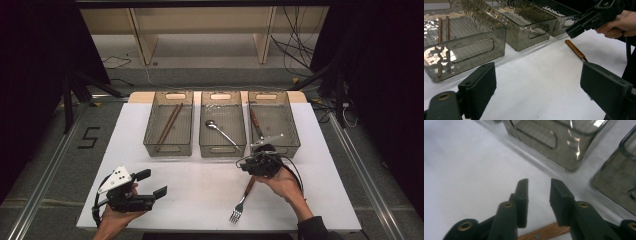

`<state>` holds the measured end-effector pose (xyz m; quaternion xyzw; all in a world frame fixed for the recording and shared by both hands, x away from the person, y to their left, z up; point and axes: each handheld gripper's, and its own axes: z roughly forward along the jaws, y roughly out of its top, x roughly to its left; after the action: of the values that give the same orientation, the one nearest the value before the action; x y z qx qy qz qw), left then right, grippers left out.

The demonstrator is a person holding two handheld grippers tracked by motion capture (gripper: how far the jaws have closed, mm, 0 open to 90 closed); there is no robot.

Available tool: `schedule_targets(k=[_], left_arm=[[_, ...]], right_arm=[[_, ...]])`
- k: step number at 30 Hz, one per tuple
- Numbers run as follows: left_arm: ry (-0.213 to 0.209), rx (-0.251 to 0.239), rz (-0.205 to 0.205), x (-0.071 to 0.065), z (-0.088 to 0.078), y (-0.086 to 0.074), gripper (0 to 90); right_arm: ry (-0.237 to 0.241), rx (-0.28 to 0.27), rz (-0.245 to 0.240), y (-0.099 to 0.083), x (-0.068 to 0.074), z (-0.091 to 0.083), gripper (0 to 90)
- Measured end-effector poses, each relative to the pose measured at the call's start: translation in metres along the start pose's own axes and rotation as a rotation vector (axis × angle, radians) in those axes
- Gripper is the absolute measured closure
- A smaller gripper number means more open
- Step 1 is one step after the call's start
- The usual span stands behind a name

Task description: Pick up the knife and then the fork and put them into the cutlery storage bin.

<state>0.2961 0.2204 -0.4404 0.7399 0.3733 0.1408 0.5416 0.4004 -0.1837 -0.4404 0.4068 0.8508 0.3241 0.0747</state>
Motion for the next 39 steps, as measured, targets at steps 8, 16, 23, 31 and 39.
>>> schedule_targets(k=[8,16,23,31,39], left_arm=[[-0.002,-0.001,0.002,0.0,0.0,0.0,13.2],[-0.002,-0.001,0.001,0.0,0.0,0.0,13.2],[-0.003,-0.001,0.001,0.0,0.0,0.0,13.2],[-0.004,-0.004,0.0,0.0,0.0,0.0,13.2],[-0.003,0.001,0.006,-0.001,0.001,0.0,13.2]], right_arm=[[-0.06,0.057,-0.022,-0.005,-0.003,0.013,89.8],[-0.094,0.086,-0.022,-0.009,-0.008,0.021,90.0],[-0.116,0.115,-0.02,-0.013,-0.012,0.025,90.0],[-0.128,0.144,0.011,-0.022,-0.016,0.016,90.0],[-0.138,0.165,0.032,-0.044,-0.017,-0.008,90.0]])
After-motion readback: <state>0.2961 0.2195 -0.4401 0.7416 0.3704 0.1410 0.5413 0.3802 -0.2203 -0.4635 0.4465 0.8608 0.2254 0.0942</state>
